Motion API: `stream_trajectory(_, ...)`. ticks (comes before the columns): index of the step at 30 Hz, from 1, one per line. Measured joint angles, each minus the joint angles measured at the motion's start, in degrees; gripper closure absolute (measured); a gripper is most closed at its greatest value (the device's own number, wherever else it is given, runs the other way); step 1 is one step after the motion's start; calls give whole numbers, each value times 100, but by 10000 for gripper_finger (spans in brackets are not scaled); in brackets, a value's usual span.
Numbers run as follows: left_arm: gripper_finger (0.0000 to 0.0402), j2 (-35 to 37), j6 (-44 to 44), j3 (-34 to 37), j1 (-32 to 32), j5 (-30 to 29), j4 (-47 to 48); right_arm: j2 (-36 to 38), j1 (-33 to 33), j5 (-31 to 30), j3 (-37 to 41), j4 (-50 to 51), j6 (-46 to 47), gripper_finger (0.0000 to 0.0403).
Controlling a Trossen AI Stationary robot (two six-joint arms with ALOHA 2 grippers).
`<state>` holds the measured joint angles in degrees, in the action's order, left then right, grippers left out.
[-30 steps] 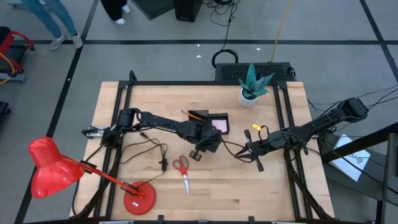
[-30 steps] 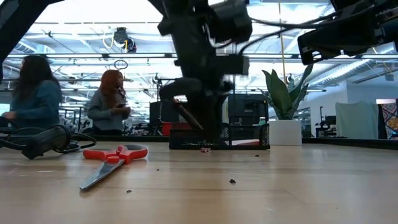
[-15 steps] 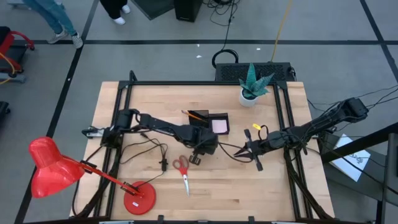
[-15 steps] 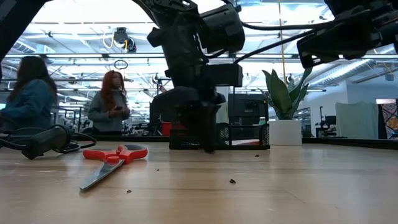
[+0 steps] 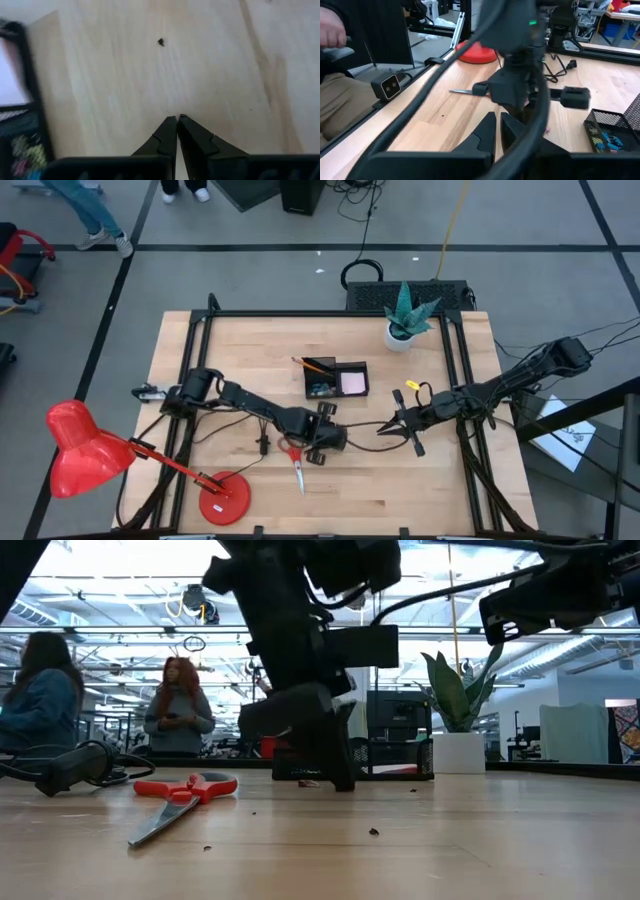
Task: Pick and place office supplies into organizer
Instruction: Put the pink binder clip into the black desk organizer
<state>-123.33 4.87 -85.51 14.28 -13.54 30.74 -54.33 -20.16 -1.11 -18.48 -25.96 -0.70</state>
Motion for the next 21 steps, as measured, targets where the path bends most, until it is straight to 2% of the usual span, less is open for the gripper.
stream_trajectory(2,371,5,-206,-90,56,-332,44,0,0,-7,0,-22,1,385)
stream_trajectory(6,371,135,-603,-198,41,-479,170,2,0,-19,0,-54,1,385)
stream_trajectory(10,371,140,-547,-202,-81,-582,420,1,4,-29,0,-57,2,385)
stream_trajectory(15,370,223,-417,-215,-316,-129,942,-2,8,-47,-2,-24,77,385)
stream_trajectory(18,370,361,4,-215,-393,-64,1181,-2,13,-61,-2,-24,111,385)
stream_trajectory(21,370,532,523,-215,-434,352,1241,-2,13,-65,-7,1,109,385)
